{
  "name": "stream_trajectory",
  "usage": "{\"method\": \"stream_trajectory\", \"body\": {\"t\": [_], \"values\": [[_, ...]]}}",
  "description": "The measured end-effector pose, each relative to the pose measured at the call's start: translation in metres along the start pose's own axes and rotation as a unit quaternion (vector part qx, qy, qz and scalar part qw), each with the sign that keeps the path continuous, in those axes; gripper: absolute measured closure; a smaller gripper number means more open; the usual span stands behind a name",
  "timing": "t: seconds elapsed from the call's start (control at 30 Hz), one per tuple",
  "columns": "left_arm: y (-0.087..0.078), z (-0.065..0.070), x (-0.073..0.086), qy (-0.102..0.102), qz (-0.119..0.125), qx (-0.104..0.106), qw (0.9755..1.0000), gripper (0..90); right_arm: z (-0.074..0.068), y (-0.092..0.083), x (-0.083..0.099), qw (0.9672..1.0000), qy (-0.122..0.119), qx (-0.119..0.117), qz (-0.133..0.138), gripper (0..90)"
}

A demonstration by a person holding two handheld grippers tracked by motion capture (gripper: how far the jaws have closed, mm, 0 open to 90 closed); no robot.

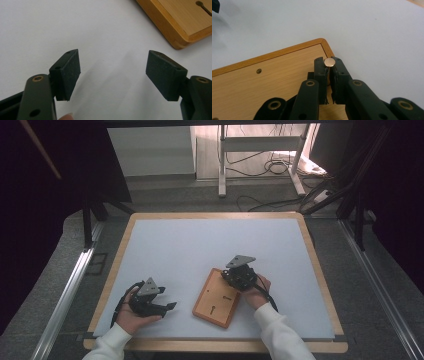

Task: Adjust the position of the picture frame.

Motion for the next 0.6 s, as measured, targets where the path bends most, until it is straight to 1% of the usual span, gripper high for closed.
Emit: {"method": "stream_trajectory", "body": {"t": [0.03,0.07,0.1,0.17,0.23,0.3,0.33,0.47,0.53,0.6], "values": [[0.000,0.000,0.000,-0.001,0.000,0.001,1.0000,27.6,-0.001,0.001,-0.002,1.0000,-0.003,0.000,0.000,84.8],[-0.001,0.000,0.000,-0.002,0.000,0.001,1.0000,27.6,-0.004,0.005,-0.008,1.0000,-0.006,-0.002,0.005,84.8],[-0.001,0.000,0.000,-0.002,0.000,0.002,1.0000,27.6,-0.004,0.005,-0.008,1.0000,-0.006,-0.002,0.005,84.8],[-0.001,0.000,0.000,-0.001,0.001,0.003,1.0000,27.6,-0.009,0.011,-0.016,0.9998,-0.019,-0.009,0.003,84.8],[-0.002,0.000,-0.001,-0.001,0.003,0.003,1.0000,27.5,-0.011,0.013,-0.019,0.9997,-0.022,-0.011,0.005,84.8],[-0.003,-0.001,-0.001,-0.002,0.005,0.003,1.0000,27.5,-0.017,0.019,-0.026,0.9993,-0.032,-0.019,0.005,84.8],[-0.004,-0.001,-0.001,-0.002,0.007,0.002,1.0000,27.5,-0.017,0.019,-0.026,0.9993,-0.032,-0.019,0.005,84.8],[-0.004,-0.003,0.000,-0.005,0.008,0.001,1.0000,27.5,-0.024,0.030,-0.032,0.9986,-0.037,-0.036,0.010,84.8],[-0.004,-0.003,0.000,-0.005,0.007,0.000,1.0000,27.6,-0.025,0.032,-0.032,0.9986,-0.037,-0.038,0.008,84.8],[-0.004,-0.003,0.000,-0.004,0.006,-0.001,1.0000,27.5,-0.027,0.039,-0.033,0.9983,-0.035,-0.046,0.002,84.8]]}}
Point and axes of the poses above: each handheld gripper's, and its own axes: y roughly forward along the jaws, x roughly out of its underside, z roughly to its right, the point moved 7 cm from there along y, roughly forward along the jaws, and after that the axes turned 12 degrees about -y, right-handed, at the moved point
